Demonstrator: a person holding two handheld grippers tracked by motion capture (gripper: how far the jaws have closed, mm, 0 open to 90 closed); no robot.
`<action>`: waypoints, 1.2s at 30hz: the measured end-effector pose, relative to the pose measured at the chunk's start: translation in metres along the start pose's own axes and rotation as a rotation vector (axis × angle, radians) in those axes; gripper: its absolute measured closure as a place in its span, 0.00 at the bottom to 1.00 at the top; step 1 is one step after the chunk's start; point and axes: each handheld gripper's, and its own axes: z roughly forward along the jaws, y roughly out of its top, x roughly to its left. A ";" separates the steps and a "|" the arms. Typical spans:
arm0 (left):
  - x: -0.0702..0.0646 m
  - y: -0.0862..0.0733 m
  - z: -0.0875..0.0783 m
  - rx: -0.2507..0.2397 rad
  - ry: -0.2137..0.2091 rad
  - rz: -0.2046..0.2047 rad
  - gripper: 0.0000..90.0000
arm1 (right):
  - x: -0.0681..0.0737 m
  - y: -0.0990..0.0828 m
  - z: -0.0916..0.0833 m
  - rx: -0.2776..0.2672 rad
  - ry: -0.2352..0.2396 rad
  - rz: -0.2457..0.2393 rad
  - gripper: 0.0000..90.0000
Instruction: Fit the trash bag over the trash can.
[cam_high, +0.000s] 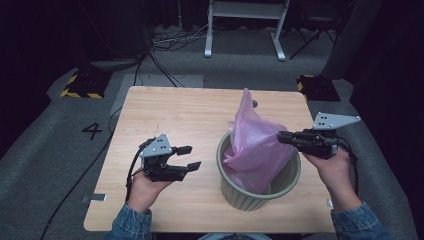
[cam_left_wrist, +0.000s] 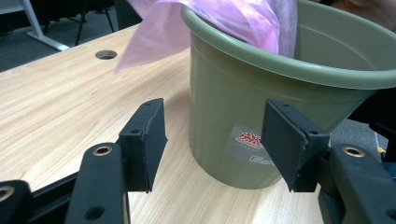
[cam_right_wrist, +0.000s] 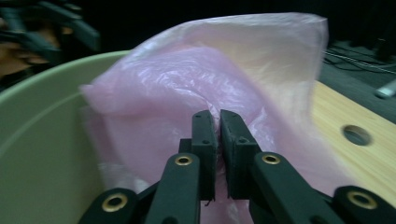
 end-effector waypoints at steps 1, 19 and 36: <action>0.000 0.000 0.000 -0.001 -0.001 0.000 0.45 | 0.004 0.000 -0.001 -0.002 0.017 -0.005 0.95; -0.010 0.018 0.011 -0.009 -0.051 0.049 0.44 | 0.044 -0.011 0.006 0.200 0.175 0.007 0.92; -0.015 0.095 0.073 0.019 -0.014 0.074 0.47 | 0.044 -0.014 0.007 0.243 0.200 0.020 0.90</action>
